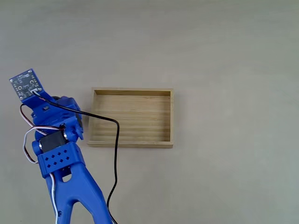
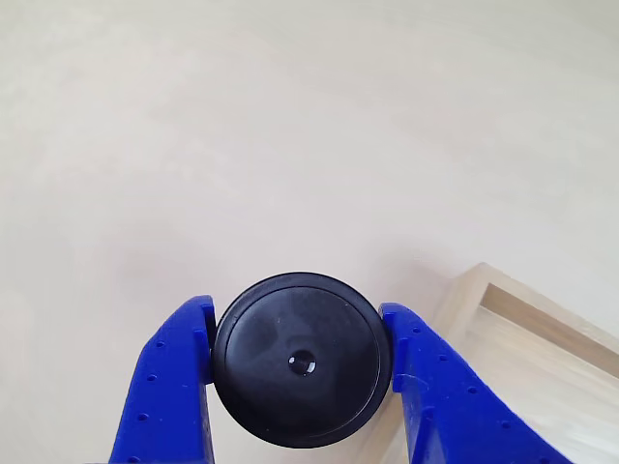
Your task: Place the black cylinder in the wooden box then return to rest.
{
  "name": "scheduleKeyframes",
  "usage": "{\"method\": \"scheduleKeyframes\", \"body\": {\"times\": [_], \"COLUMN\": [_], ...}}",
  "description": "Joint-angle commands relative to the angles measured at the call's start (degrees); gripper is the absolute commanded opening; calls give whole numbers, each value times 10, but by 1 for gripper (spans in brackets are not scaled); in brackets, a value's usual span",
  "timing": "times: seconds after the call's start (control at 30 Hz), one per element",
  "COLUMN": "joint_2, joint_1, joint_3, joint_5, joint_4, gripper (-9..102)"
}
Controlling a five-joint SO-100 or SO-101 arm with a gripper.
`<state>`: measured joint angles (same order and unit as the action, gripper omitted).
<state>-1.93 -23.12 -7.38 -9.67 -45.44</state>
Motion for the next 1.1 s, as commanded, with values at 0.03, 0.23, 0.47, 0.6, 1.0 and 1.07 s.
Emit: {"method": "scheduleKeyframes", "body": {"times": [0.03,0.23,0.47,0.6,1.0,1.07], "joint_2": [105,147,192,214,184,168], "joint_1": [28,75,139,176,256,261], "joint_3": [54,16,-48,-81,-150,-156], "joint_5": [-16,-31,-43,-48,-49,-48], "joint_4": [-24,-24,-24,-24,35,53], "gripper": [20,20,20,20,20,20]}}
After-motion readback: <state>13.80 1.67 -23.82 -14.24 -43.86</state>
